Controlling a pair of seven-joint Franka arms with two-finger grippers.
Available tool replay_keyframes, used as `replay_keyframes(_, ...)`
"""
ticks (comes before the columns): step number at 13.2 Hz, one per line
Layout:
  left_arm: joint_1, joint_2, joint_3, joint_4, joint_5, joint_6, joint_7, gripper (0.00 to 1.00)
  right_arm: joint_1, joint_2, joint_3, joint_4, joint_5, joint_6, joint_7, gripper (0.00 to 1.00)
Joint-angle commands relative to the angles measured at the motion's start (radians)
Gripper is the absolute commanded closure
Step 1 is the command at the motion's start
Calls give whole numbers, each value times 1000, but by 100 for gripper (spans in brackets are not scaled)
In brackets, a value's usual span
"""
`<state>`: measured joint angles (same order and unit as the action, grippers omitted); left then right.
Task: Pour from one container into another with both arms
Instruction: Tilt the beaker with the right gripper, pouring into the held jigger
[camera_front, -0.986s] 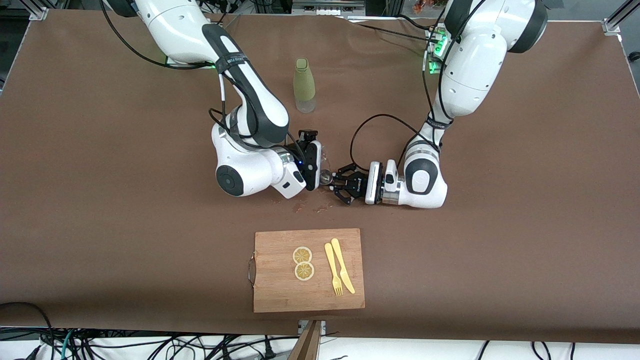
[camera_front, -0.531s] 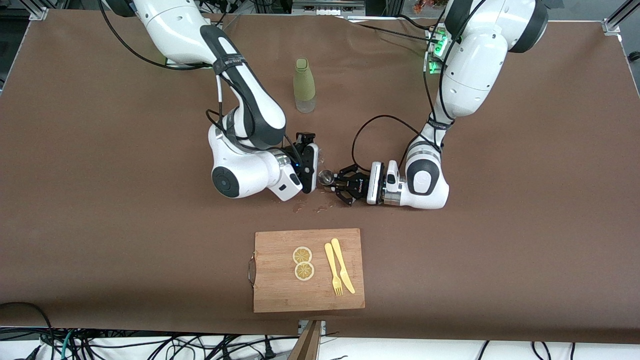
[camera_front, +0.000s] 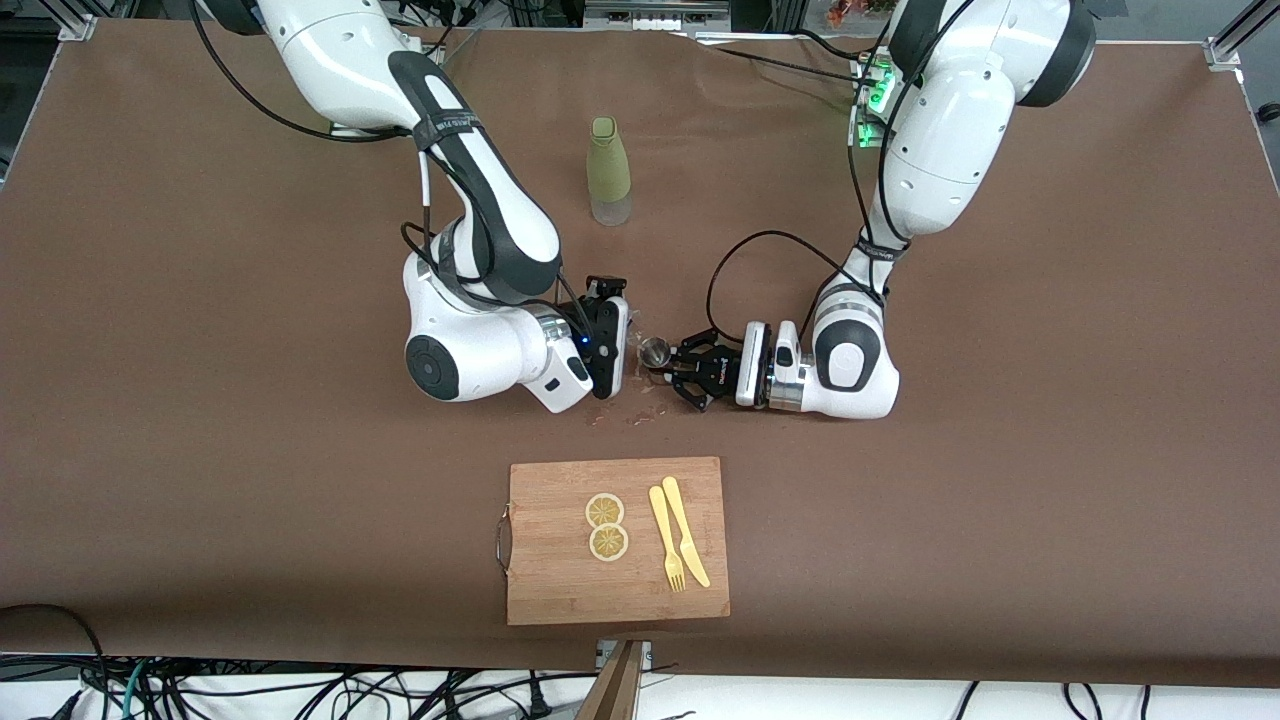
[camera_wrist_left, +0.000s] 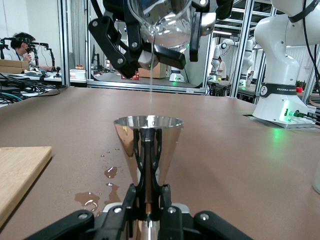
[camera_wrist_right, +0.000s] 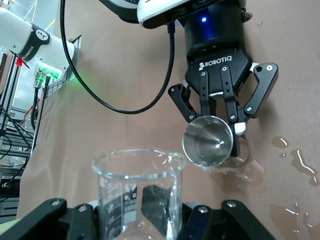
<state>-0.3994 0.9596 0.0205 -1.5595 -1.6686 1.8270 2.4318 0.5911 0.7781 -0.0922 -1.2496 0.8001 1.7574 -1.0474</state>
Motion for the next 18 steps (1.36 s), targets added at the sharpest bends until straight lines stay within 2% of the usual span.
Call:
replay_keyframes(1,1,2,-1,10,13,3,55,100,1,9,8,24,-13,2,26,90)
replay_keyframes(18,-7,-1,-4,16,9,11,-10,100,29,15,11,19,-15,7,109,91)
